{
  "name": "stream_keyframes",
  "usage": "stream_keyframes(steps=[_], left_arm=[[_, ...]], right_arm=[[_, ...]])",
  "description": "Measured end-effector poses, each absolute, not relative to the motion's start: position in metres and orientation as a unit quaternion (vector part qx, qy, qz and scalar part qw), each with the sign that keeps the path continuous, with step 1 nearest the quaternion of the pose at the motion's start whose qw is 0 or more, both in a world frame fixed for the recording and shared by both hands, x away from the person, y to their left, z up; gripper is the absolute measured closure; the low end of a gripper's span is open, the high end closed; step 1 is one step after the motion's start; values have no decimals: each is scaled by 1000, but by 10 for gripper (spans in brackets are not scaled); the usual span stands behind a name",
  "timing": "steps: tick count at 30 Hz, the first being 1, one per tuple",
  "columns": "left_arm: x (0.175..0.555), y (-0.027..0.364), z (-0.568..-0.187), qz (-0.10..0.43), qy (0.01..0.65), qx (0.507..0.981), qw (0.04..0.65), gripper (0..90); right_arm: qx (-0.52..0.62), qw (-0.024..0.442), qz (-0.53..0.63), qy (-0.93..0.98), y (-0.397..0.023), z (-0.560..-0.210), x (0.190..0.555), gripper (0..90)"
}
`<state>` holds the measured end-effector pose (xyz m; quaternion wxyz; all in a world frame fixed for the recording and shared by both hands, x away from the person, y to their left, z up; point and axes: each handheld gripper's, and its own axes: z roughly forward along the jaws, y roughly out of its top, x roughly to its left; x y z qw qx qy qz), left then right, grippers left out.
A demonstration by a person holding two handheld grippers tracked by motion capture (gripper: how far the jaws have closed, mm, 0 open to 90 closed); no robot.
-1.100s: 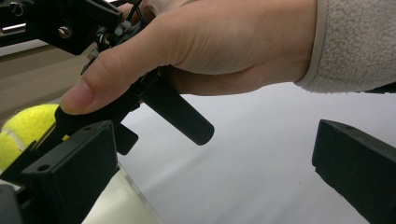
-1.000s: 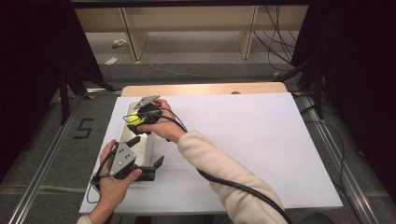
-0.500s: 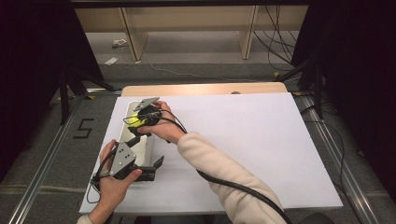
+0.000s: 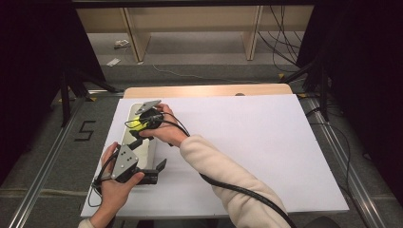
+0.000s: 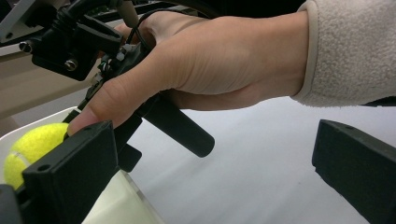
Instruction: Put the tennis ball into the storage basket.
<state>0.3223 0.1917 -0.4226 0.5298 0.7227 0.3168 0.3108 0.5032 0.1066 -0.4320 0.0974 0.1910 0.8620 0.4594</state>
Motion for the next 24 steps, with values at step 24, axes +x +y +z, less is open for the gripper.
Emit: stream_keyframes(steps=[24], left_arm=[[322,192,-423,311,316,723,530,0]], right_arm=[[184,104,476,853,106,-420,502,169]])
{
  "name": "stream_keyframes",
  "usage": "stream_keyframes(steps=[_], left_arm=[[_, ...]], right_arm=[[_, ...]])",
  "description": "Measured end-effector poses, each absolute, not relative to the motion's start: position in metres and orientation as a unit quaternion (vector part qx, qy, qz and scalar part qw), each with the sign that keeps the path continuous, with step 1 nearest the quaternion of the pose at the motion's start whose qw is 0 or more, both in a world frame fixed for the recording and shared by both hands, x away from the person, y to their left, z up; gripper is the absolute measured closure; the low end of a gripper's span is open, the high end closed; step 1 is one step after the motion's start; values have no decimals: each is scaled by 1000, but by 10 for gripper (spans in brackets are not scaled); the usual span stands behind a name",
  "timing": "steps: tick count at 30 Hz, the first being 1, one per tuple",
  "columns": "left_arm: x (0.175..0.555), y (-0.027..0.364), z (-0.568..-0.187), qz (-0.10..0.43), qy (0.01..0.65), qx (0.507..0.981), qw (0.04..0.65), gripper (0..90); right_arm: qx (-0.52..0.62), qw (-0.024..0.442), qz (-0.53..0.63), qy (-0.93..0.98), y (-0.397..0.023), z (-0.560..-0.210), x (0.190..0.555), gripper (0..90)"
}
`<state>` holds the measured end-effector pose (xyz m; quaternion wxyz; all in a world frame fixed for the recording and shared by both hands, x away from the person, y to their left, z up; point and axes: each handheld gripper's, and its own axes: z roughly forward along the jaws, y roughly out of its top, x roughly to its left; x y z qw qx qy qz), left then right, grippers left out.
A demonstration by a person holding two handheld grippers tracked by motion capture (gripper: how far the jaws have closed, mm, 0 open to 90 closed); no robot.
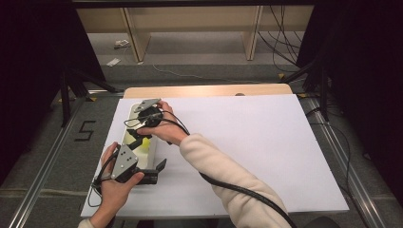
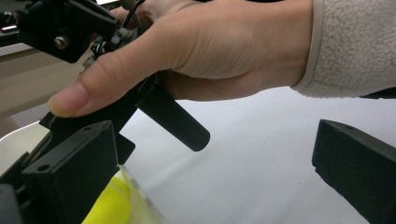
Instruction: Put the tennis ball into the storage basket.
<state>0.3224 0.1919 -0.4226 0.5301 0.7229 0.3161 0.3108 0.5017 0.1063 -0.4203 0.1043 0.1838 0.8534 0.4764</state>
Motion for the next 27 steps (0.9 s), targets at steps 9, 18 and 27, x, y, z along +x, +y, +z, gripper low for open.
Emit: stream_keyframes(steps=[9,18,27], left_arm=[[322,192,-423,311,317,723,529,0],[322,192,-423,312,316,723,529,0],[322,192,-423,311,316,724,529,0]], right_arm=[[190,109,482,849,97,-416,502,168],[194,110,483,847,83,-412,501,170],[195,119,485,844,68,-406,500,172]])
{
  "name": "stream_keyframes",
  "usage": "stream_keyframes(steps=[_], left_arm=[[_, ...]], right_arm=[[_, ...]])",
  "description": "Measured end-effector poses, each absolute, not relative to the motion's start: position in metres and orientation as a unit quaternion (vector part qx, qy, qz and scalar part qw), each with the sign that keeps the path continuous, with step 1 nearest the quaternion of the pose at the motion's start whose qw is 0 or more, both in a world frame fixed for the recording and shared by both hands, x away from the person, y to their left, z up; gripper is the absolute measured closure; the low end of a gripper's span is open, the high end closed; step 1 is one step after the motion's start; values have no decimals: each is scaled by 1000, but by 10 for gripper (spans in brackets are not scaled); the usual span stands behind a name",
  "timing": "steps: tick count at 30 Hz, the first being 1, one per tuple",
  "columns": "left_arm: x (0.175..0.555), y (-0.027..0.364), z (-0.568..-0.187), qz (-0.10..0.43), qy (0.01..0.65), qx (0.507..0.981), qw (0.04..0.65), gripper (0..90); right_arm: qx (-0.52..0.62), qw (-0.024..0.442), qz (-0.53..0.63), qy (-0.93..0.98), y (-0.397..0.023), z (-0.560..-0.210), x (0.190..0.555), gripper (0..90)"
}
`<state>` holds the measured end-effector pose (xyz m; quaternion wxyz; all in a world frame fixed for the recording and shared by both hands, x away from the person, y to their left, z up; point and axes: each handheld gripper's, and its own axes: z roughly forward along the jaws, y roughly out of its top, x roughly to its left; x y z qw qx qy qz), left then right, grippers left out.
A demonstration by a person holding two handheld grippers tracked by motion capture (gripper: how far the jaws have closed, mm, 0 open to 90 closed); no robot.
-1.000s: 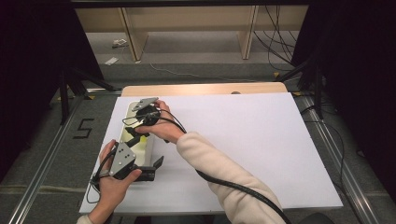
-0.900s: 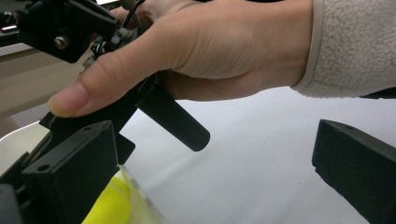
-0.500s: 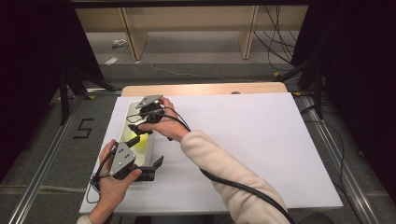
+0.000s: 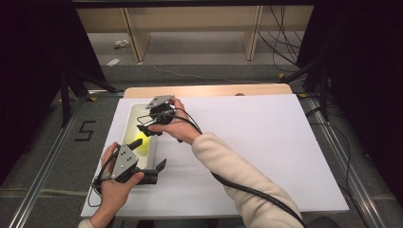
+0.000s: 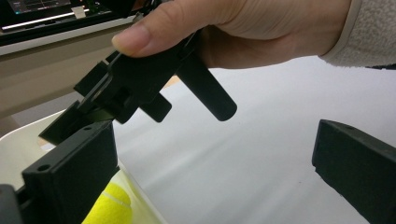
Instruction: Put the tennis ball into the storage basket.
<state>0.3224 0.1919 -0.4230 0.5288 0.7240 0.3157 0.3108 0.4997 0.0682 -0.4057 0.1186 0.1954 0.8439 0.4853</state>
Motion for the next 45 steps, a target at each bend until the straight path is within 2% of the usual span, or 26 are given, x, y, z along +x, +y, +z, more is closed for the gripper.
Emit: stream_keyframes(steps=[45], left_arm=[[322,193,-423,310,319,722,530,0]], right_arm=[[226,133,477,839,6,-406,498,173]])
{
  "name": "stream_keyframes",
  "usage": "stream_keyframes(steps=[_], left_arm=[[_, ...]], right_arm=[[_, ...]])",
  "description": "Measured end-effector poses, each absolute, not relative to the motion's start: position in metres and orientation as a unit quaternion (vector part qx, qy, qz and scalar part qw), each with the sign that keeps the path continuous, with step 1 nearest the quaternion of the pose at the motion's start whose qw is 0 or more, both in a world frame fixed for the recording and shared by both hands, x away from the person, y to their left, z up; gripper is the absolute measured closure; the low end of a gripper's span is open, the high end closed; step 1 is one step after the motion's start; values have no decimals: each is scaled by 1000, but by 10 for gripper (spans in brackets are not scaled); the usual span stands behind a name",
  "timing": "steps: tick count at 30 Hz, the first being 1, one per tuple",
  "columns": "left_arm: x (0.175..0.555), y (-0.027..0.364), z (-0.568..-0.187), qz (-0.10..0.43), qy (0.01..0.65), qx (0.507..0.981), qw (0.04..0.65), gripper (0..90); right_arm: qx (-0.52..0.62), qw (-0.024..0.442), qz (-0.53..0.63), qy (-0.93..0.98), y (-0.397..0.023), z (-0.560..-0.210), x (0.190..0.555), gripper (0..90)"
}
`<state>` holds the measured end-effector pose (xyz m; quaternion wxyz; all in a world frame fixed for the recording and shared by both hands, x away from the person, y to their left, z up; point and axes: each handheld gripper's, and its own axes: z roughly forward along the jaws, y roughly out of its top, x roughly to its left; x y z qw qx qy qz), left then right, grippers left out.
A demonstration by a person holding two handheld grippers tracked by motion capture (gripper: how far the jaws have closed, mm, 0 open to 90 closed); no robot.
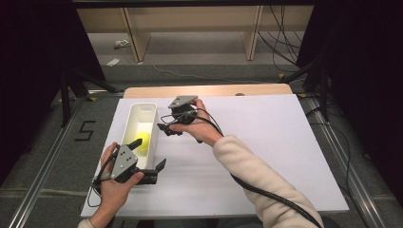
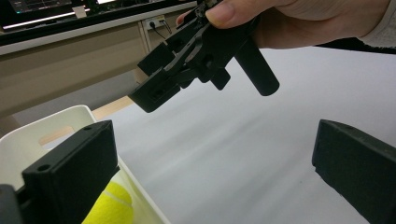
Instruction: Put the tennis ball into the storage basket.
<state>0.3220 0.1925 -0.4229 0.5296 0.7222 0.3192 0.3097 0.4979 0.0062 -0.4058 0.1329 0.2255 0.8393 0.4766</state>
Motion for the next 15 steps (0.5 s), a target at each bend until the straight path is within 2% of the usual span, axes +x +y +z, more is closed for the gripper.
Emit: stream_keyframes(steps=[15], left_arm=[[322,191,-423,311,317,724,528,0]], right_arm=[[242,146,476,832,-26,-407,496,173]])
